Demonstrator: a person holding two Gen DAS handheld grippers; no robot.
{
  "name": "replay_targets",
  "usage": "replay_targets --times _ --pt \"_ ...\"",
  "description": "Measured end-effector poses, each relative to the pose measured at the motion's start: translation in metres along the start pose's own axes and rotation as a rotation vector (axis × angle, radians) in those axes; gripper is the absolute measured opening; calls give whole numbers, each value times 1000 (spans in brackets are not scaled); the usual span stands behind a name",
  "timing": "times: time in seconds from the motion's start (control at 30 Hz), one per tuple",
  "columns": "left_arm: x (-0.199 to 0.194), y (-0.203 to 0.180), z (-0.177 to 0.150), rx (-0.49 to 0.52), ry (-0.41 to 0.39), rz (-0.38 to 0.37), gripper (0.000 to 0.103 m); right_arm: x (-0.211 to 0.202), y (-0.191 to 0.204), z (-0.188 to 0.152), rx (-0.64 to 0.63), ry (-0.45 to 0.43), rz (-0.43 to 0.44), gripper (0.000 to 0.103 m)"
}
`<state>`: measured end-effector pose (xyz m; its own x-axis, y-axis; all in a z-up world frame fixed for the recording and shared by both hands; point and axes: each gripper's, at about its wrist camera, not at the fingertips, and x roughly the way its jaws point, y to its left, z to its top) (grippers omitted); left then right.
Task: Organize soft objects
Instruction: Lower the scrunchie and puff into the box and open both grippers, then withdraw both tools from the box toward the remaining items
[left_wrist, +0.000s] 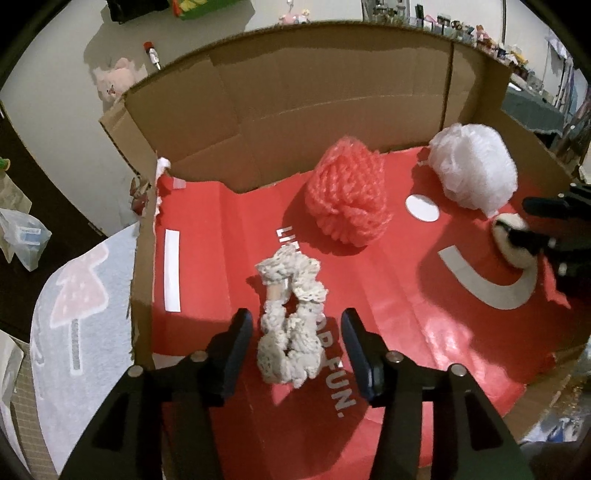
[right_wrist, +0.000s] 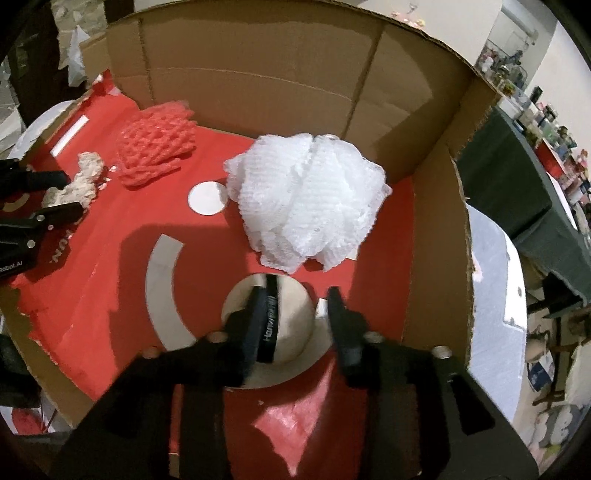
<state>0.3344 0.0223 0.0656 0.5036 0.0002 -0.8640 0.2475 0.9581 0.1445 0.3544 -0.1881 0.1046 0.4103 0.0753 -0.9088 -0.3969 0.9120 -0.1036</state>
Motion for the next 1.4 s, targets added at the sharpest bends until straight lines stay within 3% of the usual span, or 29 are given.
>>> replay_targets --times 0.1,0.23,0.3,0.47,0.67,0.77,1.03,1.2,1.4 --pt "-16 -1 -4 -5 -49 1 70 -8 11 -2 -34 -25 -13 57" --pt "-47 -2 -10 -25 -128 -30 77 -32 19 -3 -36 -85 -31 62" --pt "-63 -3 -13 -44 -165 -43 86 -45 19 -5 -23 -109 -29 66" --pt "-112 -9 -31 -75 -285 -72 94 -96 20 -18 -9 -215 -41 73" --pt "-164 -21 -58 -97 -426 -55 103 -164 23 -49 29 -358 -18 80" --pt "-190 -31 -82 -104 -509 -30 103 -193 29 -69 38 -425 -15 84" --pt "-230 -47 -139 -139 -607 -54 103 -254 57 -146 63 -605 -51 92" --pt "-235 -54 -174 -176 -625 -81 103 -260 72 -183 63 -631 -62 92" --pt "-224 -62 -206 -205 -627 -65 103 -247 88 -220 86 -637 -91 92"
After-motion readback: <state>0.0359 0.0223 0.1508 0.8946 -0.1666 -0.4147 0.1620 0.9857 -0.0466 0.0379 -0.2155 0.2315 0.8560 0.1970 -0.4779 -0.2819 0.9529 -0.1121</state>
